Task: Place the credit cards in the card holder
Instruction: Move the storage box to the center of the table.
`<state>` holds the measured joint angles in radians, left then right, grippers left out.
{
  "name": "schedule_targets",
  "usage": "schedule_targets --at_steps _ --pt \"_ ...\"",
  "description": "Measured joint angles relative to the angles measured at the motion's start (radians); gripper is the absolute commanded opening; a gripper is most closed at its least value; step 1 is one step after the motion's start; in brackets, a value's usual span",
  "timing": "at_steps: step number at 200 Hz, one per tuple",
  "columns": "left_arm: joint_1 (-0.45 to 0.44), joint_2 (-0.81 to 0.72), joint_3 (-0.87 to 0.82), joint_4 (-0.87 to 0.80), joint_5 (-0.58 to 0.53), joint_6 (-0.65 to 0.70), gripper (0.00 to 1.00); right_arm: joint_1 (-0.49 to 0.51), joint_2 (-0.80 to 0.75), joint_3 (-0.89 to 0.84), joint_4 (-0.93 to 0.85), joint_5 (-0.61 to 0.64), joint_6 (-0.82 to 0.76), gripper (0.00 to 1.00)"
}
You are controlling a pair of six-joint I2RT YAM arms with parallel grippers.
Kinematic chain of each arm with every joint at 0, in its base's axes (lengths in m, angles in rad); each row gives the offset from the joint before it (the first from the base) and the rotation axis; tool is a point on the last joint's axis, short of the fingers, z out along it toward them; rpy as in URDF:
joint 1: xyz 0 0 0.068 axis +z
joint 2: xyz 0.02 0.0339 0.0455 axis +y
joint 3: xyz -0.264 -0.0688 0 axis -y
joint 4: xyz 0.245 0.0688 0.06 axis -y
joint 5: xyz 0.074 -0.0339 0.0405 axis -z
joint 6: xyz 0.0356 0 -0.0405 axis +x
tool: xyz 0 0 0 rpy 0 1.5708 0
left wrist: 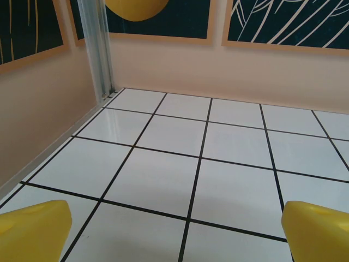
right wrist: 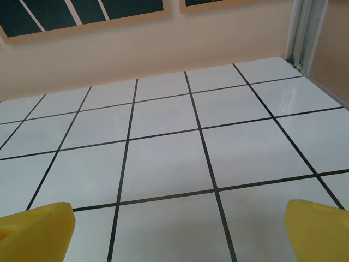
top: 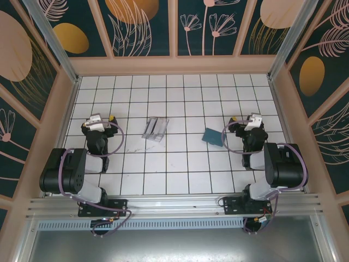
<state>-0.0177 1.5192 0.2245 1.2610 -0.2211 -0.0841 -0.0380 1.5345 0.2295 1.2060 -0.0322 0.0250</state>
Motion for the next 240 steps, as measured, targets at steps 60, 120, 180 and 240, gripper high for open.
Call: schedule_targets --at_steps 60,120,180,240 --pt "0.0 0.0 0.0 0.0 0.0 0.0 0.99 0.0 0.0 0.0 0.0 0.0 0.0 0.99" --pt "0.0 0.0 0.0 0.0 0.0 0.0 0.99 0.0 0.0 0.0 0.0 0.0 0.0 0.99" --pt "0.0 0.0 0.0 0.0 0.0 0.0 0.99 -0.001 -0.064 -0.026 -0.03 0.074 0.024 0.99" --pt "0.0 0.0 0.0 0.0 0.0 0.0 0.99 -0.025 -0.538 0.268 -0.769 0.257 0.44 0.94"
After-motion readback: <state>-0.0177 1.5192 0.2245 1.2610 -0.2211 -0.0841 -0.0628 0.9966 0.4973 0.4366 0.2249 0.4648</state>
